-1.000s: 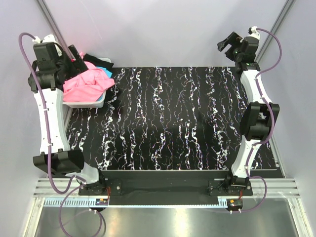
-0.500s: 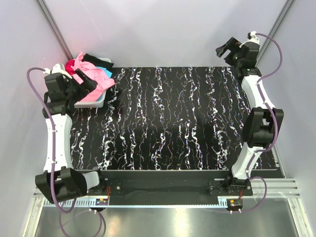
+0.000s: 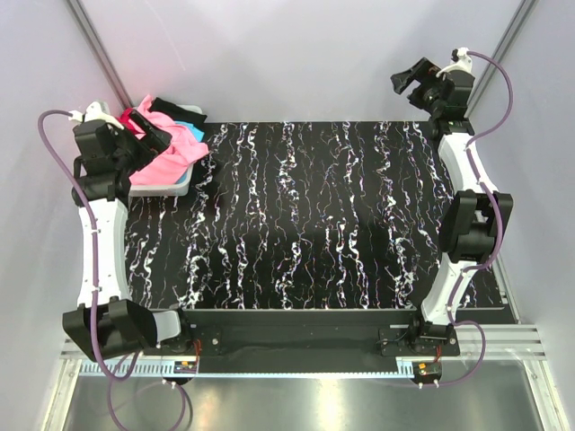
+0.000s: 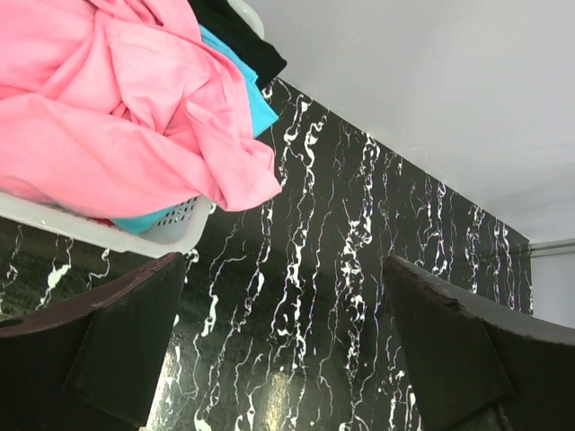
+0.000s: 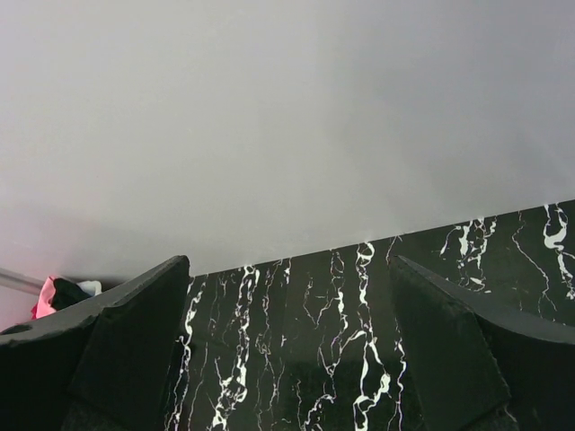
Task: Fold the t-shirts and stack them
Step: Grab the tshirt from the pile
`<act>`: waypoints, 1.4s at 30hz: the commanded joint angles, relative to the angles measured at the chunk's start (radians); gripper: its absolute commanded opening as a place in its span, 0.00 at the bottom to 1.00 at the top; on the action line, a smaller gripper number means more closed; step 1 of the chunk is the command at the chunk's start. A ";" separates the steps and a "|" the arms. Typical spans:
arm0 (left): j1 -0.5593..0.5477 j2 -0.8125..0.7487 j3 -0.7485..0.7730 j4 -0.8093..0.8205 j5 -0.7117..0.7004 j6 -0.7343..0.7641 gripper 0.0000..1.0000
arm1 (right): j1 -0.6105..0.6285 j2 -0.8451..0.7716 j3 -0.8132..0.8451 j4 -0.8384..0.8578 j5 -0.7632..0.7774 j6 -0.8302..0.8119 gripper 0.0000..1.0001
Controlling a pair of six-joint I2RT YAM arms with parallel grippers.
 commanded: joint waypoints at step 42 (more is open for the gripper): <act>0.000 0.437 0.242 0.085 -0.171 0.021 0.99 | -0.012 0.128 0.204 -0.550 0.095 -0.023 1.00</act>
